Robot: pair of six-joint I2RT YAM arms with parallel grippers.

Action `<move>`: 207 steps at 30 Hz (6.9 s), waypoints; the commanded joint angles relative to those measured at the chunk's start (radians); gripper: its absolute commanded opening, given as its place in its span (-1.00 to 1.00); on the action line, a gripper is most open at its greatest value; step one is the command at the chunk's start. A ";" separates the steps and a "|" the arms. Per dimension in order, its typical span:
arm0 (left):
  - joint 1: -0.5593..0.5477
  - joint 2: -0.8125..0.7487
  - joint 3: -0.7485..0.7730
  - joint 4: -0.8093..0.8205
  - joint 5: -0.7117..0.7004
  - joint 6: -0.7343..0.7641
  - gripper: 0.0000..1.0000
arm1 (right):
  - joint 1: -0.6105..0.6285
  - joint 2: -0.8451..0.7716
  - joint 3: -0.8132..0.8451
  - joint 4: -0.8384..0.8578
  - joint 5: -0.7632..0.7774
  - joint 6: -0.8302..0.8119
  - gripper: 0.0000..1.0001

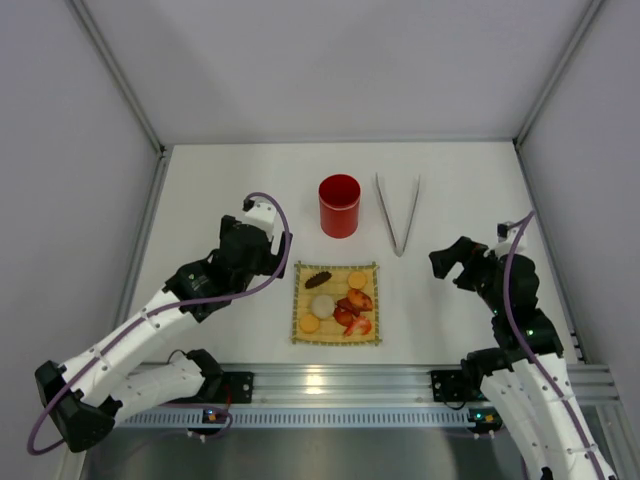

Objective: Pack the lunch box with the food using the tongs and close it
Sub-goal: Pick up the clamp at the center of the board, then pick up the fake food from the plate.

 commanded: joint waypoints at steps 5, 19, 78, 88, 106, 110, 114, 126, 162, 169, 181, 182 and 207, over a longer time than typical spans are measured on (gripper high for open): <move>0.000 0.002 -0.007 0.029 -0.002 -0.001 0.98 | -0.015 0.059 0.067 0.002 0.006 -0.047 0.99; 0.000 0.010 -0.004 0.025 -0.002 0.001 0.98 | 0.014 0.571 0.359 0.075 0.087 -0.113 0.99; 0.000 0.022 -0.007 0.020 0.003 0.001 0.98 | 0.224 1.576 0.874 0.055 0.289 -0.141 0.92; 0.000 0.024 -0.007 0.020 0.004 0.001 0.98 | 0.207 1.547 0.801 0.112 0.279 -0.139 0.40; 0.000 0.027 -0.007 0.017 -0.002 0.001 0.98 | 0.207 1.239 0.710 0.046 0.317 -0.154 0.08; 0.000 0.027 -0.007 0.019 -0.001 0.002 0.98 | 0.209 1.146 0.661 0.028 0.320 -0.148 0.08; 0.000 0.028 -0.007 0.019 0.001 0.002 0.98 | 0.212 1.052 0.614 0.012 0.308 -0.142 -0.01; 0.000 0.051 0.023 -0.018 -0.005 -0.024 0.98 | 0.305 0.676 0.491 -0.112 0.273 -0.127 -0.13; 0.000 -0.108 -0.061 -0.135 -0.050 -0.120 0.98 | 1.150 0.558 0.370 -0.192 0.454 0.139 -0.17; 0.000 -0.111 -0.064 -0.135 -0.045 -0.122 0.98 | 1.176 0.596 0.387 -0.189 0.469 0.137 -0.03; 0.000 -0.110 -0.064 -0.133 -0.040 -0.122 0.98 | 1.221 0.650 0.380 -0.181 0.463 0.148 0.05; 0.000 -0.111 -0.064 -0.135 -0.039 -0.120 0.98 | 1.224 0.654 0.380 -0.181 0.461 0.148 0.04; 0.000 -0.113 -0.065 -0.133 -0.034 -0.120 0.98 | 1.245 0.743 0.396 -0.175 0.451 0.146 -0.07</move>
